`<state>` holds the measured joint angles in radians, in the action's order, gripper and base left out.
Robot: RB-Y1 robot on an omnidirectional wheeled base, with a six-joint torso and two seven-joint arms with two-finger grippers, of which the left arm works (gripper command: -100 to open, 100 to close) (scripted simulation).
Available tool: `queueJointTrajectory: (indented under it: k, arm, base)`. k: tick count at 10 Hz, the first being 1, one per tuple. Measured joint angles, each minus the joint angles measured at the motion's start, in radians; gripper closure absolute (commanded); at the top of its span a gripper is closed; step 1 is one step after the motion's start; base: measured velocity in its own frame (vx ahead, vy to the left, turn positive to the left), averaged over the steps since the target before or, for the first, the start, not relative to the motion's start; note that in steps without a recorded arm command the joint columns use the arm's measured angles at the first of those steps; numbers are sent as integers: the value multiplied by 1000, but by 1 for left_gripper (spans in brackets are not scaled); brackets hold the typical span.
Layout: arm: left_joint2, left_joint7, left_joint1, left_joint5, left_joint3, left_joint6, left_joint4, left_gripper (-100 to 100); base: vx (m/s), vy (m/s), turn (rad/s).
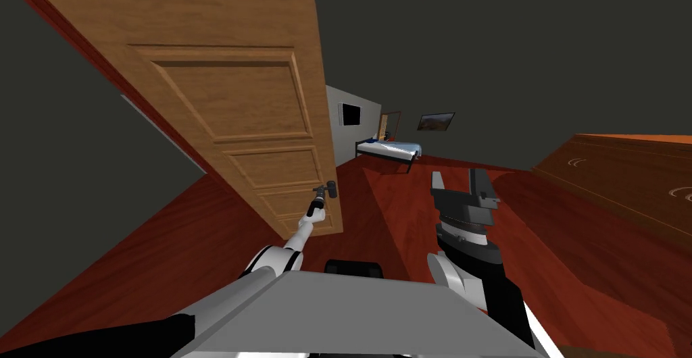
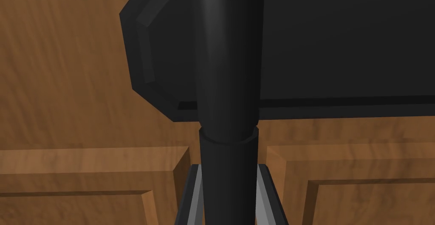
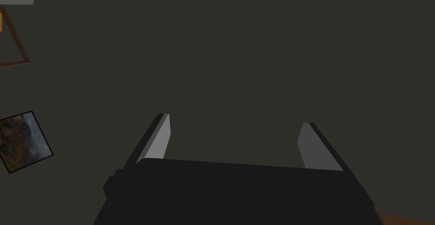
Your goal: Push the door open
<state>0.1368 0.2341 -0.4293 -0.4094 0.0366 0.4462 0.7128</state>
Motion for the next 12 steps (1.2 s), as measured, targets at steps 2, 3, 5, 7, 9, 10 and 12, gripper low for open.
queueJointTrajectory:
  k: [2, 3, 5, 7, 9, 10, 12]
  arm:
    - [6, 13, 9, -8, 30, -11, 15, 100]
    - [8, 18, 9, -10, 40, -9, 11, 100]
    - [15, 26, 11, -15, 62, -7, 10, 100]
    - [25, 26, 1, -21, 79, 1, -10, 100]
    - [33, 31, 3, -25, 97, 6, -15, 100]
    - [39, 31, -3, -27, 105, 14, -30, 100]
    - [44, 33, -2, -32, 116, 13, -33, 100]
  base:
    - [153, -125, 83]
    - [159, -111, 67]
    - [160, -100, 60]
    - [153, -108, 63]
    - [155, -109, 72]
    - [61, -31, 51]
    - [163, -58, 59]
